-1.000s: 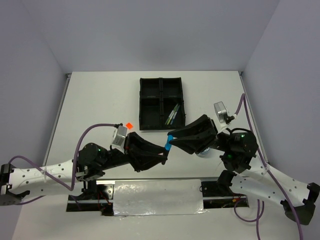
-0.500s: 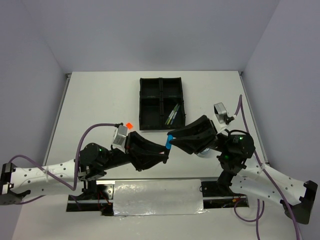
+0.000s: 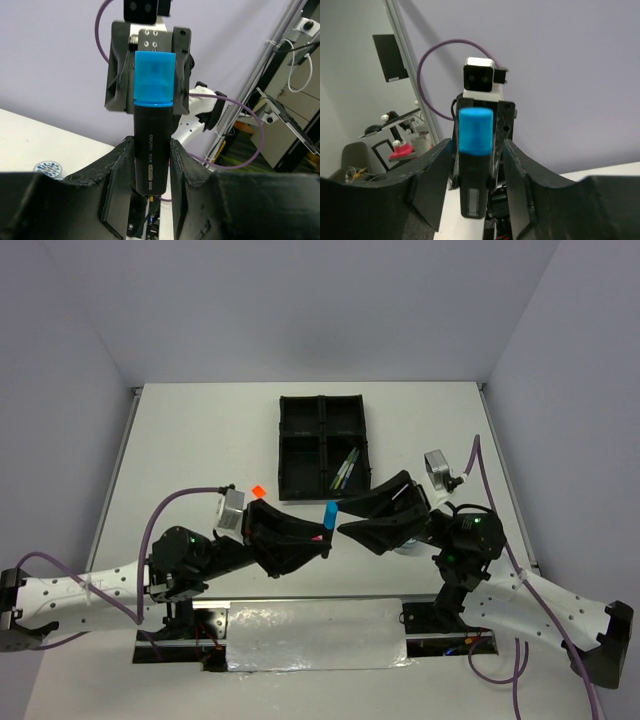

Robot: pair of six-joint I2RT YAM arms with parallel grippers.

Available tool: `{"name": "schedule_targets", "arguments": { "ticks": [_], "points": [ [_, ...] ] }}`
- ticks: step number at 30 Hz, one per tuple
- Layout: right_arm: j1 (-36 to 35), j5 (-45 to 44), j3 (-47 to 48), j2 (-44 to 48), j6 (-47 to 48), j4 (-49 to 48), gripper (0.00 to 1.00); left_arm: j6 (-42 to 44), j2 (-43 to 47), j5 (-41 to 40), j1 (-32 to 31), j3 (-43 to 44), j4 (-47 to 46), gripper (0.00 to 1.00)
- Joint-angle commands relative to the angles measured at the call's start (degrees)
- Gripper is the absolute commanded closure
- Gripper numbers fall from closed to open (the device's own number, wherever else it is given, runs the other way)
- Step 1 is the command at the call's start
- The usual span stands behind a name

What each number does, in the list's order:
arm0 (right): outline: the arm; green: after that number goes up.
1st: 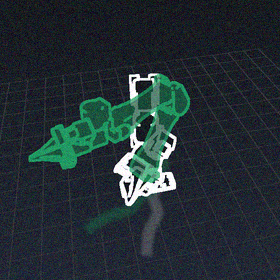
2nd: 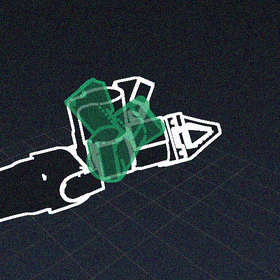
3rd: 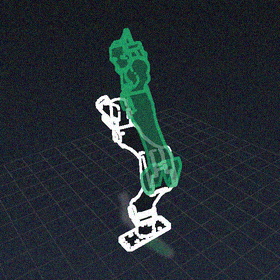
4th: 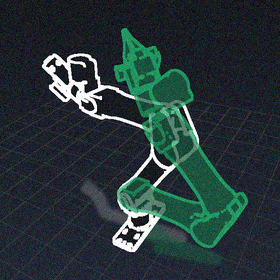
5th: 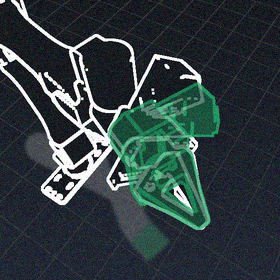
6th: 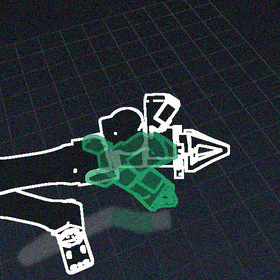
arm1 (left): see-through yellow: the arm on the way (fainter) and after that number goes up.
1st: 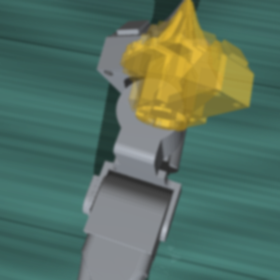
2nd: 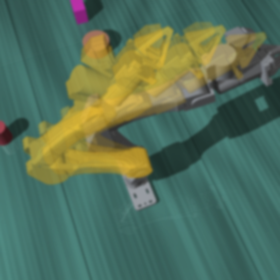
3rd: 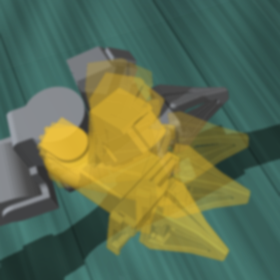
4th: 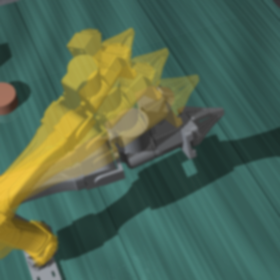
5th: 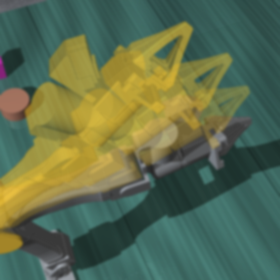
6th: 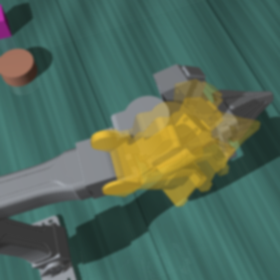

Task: Sort the stationery into containers
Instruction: Close the pen cap on the pen.

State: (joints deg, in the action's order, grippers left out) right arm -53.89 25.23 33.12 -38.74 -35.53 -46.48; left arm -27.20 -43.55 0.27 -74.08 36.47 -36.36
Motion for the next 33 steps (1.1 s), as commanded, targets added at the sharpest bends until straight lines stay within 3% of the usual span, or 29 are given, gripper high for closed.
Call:
{"name": "schedule_targets", "arguments": {
  "ticks": [1, 7, 13, 17, 19, 33],
  "points": [
    [-0.87, -0.54, -0.17, 0.25, 0.63, -1.16, 0.46, 3.2, 1.01, -2.38, -0.27, 1.94, -3.02, 1.0],
    [-0.87, -3.25, 0.62, 1.03, 1.6, 2.86, 0.31, 5.49, 0.31, -4.31, -0.27, 3.08, 1.1, 1.0],
    [-0.87, -10.89, 4.14, 2.88, 5.73, 18.22, 0.28, 8.65, -0.31, -13.0, -0.27, 5.54, 8.84, 1.0],
    [-1.66, -23.35, 7.74, 3.06, 7.58, 29.67, 0.28, 10.94, -0.92, -16.61, -0.27, 6.68, 13.05, 1.0],
    [-1.75, -24.62, 8.18, 3.14, 8.19, 32.14, 0.27, 12.52, -1.36, -18.02, -0.36, 7.73, 14.64, 1.0],
    [-4.65, -26.63, 11.17, -2.12, 8.9, 35.14, 0.31, 16.39, -4.26, -23.56, -0.27, 10.9, 20.27, 1.0]
  ]
}}
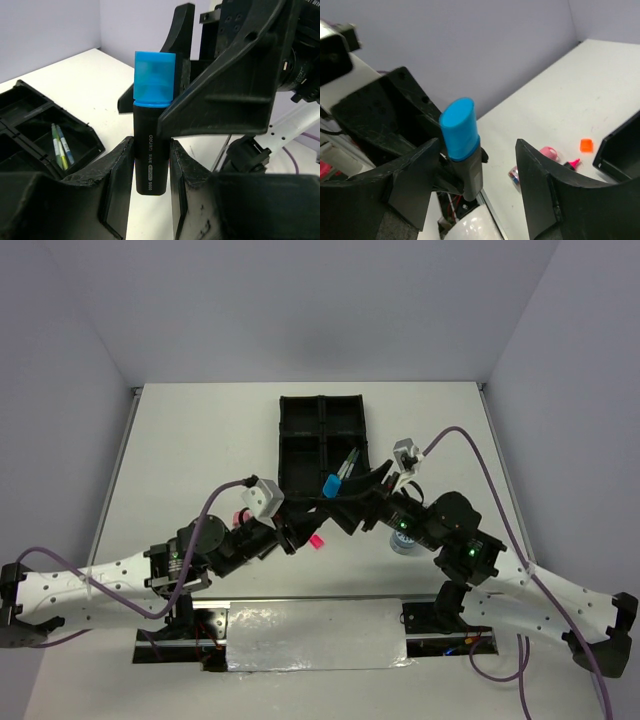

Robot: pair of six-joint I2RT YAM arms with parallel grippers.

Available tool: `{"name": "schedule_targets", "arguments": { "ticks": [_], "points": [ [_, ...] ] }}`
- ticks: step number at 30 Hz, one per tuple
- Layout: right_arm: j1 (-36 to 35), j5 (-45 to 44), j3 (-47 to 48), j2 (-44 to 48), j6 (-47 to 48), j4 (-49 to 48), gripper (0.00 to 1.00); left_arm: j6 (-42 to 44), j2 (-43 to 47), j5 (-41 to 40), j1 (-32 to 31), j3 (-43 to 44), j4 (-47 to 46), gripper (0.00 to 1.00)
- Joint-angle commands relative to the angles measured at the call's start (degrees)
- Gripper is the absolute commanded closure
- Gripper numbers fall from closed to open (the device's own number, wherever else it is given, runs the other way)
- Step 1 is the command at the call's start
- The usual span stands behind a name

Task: Sort the stationery into containers
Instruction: Close the pen cap on the pen.

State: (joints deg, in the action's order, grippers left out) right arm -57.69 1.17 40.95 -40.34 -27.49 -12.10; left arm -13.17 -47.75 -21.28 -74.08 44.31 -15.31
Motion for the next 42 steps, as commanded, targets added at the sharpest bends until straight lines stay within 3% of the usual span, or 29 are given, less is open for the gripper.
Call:
{"name": "schedule_targets", "arguments": {
  "ticks": [1, 8, 11, 14, 15, 18, 20, 21, 22, 23, 26, 30, 31, 34, 37, 42],
  "points": [
    [-1.19, -3.79, 4.22, -1.58, 0.68, 1.8, 0.32, 2.45, -0.24, -2.1, -0.27, 3.41, -0.34, 1.0],
    [-2.51, -7.5, 6.95, -5.1, 0.06, 3.4, 0.58, 3.67, -1.38, -2.89, -0.36, 4.73, 1.77, 1.0],
    [-2.6, -6.71, 7.83, -6.07, -0.02, 3.4, 0.75, 3.59, -1.47, -3.51, -0.36, 4.99, 2.56, 1.0],
    [-2.69, -5.74, 7.83, -7.12, -0.55, 2.96, 0.99, 3.15, -1.74, -5.96, -0.36, 5.34, 3.35, 1.0],
    [-2.78, -5.48, 7.66, -7.21, -0.9, 2.35, 1.0, 2.8, -1.82, -6.66, -0.27, 5.78, 3.79, 1.0],
    [-2.78, -3.72, 6.95, -7.04, -0.38, 0.86, 1.0, 1.92, -2.0, -8.07, -0.27, 6.66, 5.02, 0.73],
    [-2.69, -2.14, 6.95, -6.77, 1.02, 0.84, 1.0, 0.96, -1.56, -7.9, -0.27, 7.01, 6.34, 0.23],
    [-2.78, -1.7, 7.04, -6.6, 1.64, 0.93, 1.0, 0.95, -1.21, -7.47, -0.27, 7.1, 6.95, 0.23],
    [-2.6, -1.44, 7.04, -6.42, 2.6, 1.02, 1.0, 0.52, -0.86, -6.68, -0.27, 7.1, 7.57, 0.05],
    [-2.51, 0.48, 7.3, -5.99, 3.48, 0.94, 1.0, 0.51, -0.33, -4.32, -0.27, 7.1, 8.01, 0.01],
    [-1.55, 5.93, 8.61, -5.89, 6.82, 2.42, 1.0, 0.16, 2.21, 1.21, -0.27, 6.66, 10.03, 0.01],
    [1.69, 19.53, 9.85, -5.02, 9.64, 3.22, 1.0, 0.25, 6.51, 9.9, -0.27, 6.84, 13.2, 0.01],
    [4.58, 29.06, 9.94, -4.67, 9.47, 2.79, 1.0, 0.6, 7.22, 12.64, -0.27, 6.66, 13.46, 0.01],
    [9.16, 44.91, 10.46, -4.84, 5.79, -1.42, 1.0, 1.04, 9.33, 22.66, -0.27, 6.22, 13.55, 0.01],
    [9.26, 50.75, 11.34, -5.19, 2.79, -4.86, 1.0, 0.87, 9.43, 28.21, -0.27, 6.57, 13.55, 0.03],
    [9.18, 53.06, 11.26, -4.93, -1.78, -11.36, 1.0, 0.16, 5.3, 26.82, -0.27, 7.28, 13.21, 0.04]
  ]
}}
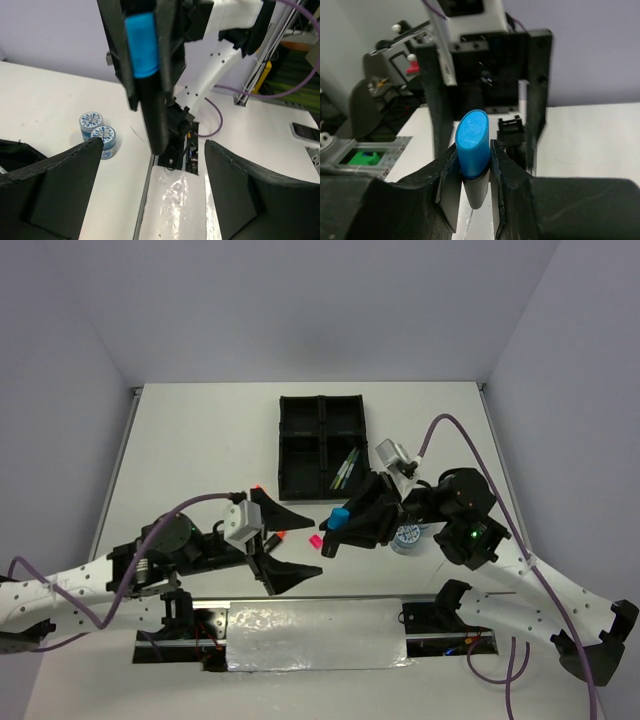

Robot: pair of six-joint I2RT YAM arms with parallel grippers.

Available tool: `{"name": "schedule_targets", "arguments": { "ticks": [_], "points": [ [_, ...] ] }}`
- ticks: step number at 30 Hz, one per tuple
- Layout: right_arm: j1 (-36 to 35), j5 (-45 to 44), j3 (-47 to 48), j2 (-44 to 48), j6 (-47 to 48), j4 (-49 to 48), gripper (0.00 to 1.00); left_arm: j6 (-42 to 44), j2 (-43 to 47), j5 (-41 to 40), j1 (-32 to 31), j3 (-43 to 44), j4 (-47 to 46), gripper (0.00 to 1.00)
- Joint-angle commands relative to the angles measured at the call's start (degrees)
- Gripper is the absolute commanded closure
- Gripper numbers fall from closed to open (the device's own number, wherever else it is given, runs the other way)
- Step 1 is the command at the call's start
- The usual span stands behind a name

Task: Sort the stationery into containers
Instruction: Close the pen cap on the pen.

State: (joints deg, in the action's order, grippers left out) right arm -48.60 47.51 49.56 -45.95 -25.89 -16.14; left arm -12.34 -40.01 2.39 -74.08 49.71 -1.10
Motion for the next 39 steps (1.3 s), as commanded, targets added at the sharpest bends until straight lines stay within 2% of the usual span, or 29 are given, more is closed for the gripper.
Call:
{"name": "schedule_targets", "arguments": {
  "ticks": [1, 5, 6, 14, 20, 26, 31, 34, 35, 36, 38, 39],
  "points": [
    [-0.09, 6.9, 2.65, 0.43, -3.64, -7.67, 1.0, -0.76, -3.05, 3.32, -0.27, 1.88, -1.53, 0.05],
    [-0.62, 7.25, 2.38, -0.19, -3.29, -8.56, 1.0, -1.81, -6.57, 1.65, -0.27, 2.49, -5.22, 0.11],
    [-0.71, 6.55, 2.21, -0.19, -2.86, -8.29, 1.0, -2.25, -7.7, 1.3, -0.27, 2.67, -6.36, 0.15],
    [-0.62, 4.61, 1.86, -0.63, 0.22, -5.39, 1.0, -3.83, -8.16, 2.26, -0.18, 1.97, -11.55, 0.27],
    [-0.62, 5.05, 0.36, -1.07, 0.23, -7.05, 1.0, -4.1, -6.66, 3.41, 0.08, 1.79, -12.43, 0.28],
    [-0.71, 5.32, 0.27, -1.77, -1.0, -9.7, 1.0, -4.45, -7.71, 4.9, 1.04, 2.4, -12.43, 0.52],
    [-1.5, 4.26, 0.28, -2.56, -0.22, -9.26, 1.0, -5.68, -10.26, 5.25, 2.27, 3.37, -11.81, 0.66],
    [-1.85, 3.56, -0.16, -2.74, -0.04, -9.35, 1.0, -6.03, -11.06, 5.96, 2.89, 3.02, -13.04, 0.84],
    [-1.85, 3.3, -0.17, -2.74, 0.05, -9.09, 1.0, -6.12, -10.97, 5.17, 3.07, 2.85, -13.13, 1.0],
    [-1.94, 2.6, -0.34, -2.48, 0.31, -8.65, 1.0, -6.12, -10.79, 4.47, 3.07, 2.67, -13.22, 1.0],
    [-1.76, 1.46, -0.69, -2.12, 1.19, -7.24, 0.89, -6.21, -9.57, 1.76, 3.16, 1.88, -13.31, 1.0],
    [-1.76, 0.49, -1.04, -1.6, 1.63, -6.54, 0.67, -6.21, -9.13, 0.87, 3.24, 1.27, -13.31, 1.0]
  ]
}}
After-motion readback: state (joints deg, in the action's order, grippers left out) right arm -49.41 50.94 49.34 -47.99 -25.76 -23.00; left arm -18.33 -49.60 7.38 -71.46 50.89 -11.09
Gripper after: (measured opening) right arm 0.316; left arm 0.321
